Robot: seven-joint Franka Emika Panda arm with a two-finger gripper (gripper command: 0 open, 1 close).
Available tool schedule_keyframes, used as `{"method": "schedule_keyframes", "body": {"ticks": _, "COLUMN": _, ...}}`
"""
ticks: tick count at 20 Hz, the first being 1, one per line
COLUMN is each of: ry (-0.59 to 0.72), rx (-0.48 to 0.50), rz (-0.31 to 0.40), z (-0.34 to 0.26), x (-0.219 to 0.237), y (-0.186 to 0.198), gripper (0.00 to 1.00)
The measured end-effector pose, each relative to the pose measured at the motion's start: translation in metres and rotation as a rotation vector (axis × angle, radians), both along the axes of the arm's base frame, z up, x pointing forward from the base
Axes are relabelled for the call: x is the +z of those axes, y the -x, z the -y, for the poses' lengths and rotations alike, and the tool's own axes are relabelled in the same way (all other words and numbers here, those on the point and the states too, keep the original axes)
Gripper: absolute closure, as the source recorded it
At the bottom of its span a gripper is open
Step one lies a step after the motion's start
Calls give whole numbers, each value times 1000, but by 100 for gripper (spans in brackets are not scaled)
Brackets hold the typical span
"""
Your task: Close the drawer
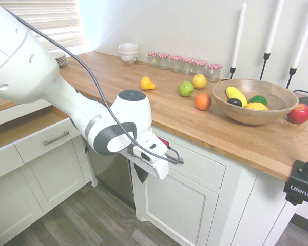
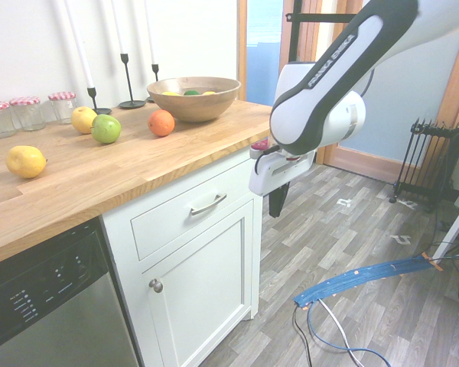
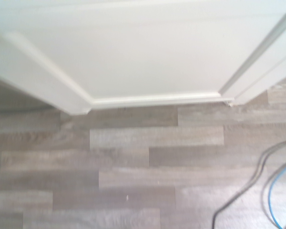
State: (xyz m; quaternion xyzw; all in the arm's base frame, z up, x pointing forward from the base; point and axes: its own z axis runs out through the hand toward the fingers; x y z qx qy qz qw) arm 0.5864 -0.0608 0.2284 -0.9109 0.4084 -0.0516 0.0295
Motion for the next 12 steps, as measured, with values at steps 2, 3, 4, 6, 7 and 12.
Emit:
{"method": "schedule_keyframes", "body": {"ticks": 2, "ry": 6, "rx": 6, "rz": -1, "z": -6, "x": 17, "y": 21, "gripper": 100}}
{"method": "schedule_keyframes", "body": {"ticks": 3, "ry": 9, "rx": 4, "rz": -1, "z": -8, "x": 24, "y": 31, "gripper": 100}}
{"method": "schedule_keyframes", "body": {"ticks": 4, "ry": 11, "rx": 3, "rz": -1, "z": -8, "x": 30, "y": 40, "gripper": 100}}
{"method": "schedule_keyframes", "body": {"ticks": 6, "ry": 8, "rx": 1, "rz": 1, "z": -8, "x": 38, "y": 55, "gripper": 0}}
{"method": "schedule_keyframes", "body": {"ticks": 7, "ry": 8, "rx": 1, "rz": 2, "z": -8, "x": 42, "y": 60, "gripper": 0}}
{"method": "schedule_keyframes", "body": {"ticks": 12, "ry": 5, "rx": -5, "rz": 2, "z": -10, "x": 48, "y": 75, "gripper": 0}}
